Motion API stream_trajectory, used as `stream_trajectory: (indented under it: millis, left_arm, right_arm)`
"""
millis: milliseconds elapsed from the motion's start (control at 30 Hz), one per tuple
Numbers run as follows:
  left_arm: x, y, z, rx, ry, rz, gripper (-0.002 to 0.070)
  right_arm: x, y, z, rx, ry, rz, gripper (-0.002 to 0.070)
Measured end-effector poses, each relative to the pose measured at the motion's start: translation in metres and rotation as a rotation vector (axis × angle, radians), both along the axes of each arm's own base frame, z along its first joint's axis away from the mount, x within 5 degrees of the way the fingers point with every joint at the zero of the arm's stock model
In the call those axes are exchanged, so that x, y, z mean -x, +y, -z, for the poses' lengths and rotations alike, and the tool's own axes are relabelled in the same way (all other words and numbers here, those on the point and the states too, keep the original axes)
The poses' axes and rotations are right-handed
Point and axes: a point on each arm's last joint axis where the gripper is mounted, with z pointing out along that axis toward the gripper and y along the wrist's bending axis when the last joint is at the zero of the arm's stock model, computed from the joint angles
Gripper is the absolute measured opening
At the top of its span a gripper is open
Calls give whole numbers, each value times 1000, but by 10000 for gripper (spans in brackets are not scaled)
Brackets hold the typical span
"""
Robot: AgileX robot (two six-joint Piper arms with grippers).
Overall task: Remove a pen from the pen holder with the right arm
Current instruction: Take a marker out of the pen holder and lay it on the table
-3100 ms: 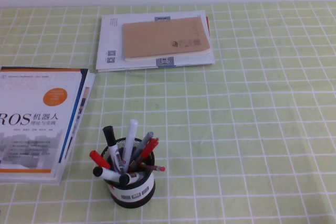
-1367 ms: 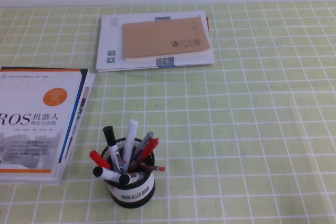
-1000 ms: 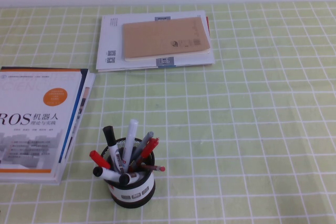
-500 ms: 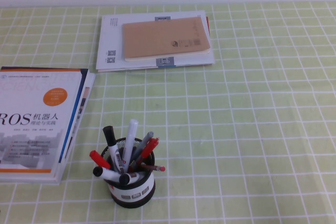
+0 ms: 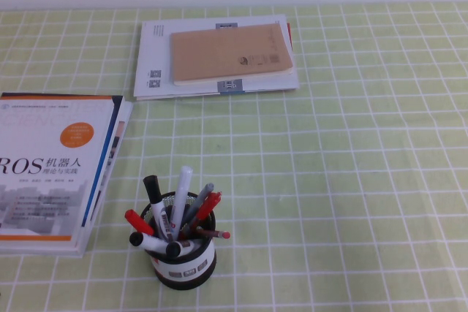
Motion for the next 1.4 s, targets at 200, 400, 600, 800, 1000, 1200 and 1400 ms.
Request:
stream_trajectory:
  millis: [200, 400, 600, 800, 1000, 1200, 1400]
  left_arm:
    - [0, 0, 0, 0, 0, 0, -8]
    - [0, 0, 0, 0, 0, 0, -8]
    - [0, 0, 0, 0, 0, 0, -8]
    - [0, 0, 0, 0, 0, 0, -8]
    - [0, 0, 0, 0, 0, 0, -8]
    - [0, 0, 0, 0, 0, 0, -8]
    - [0, 0, 0, 0, 0, 0, -8]
  right_arm:
    - [-27, 7, -5, 8, 41, -80, -14]
    - [-53, 27, -15, -5, 46, -202, -14]
    - [-65, 58, -9, 11, 61, -319, -14]
    - [-59, 96, -5, 33, 5, -436, -14]
    - [-49, 118, -9, 29, -78, -495, -14]
    - [-48, 120, -10, 36, -101, -502, -14]
    - [-49, 116, 0, 58, -163, -428, -14]
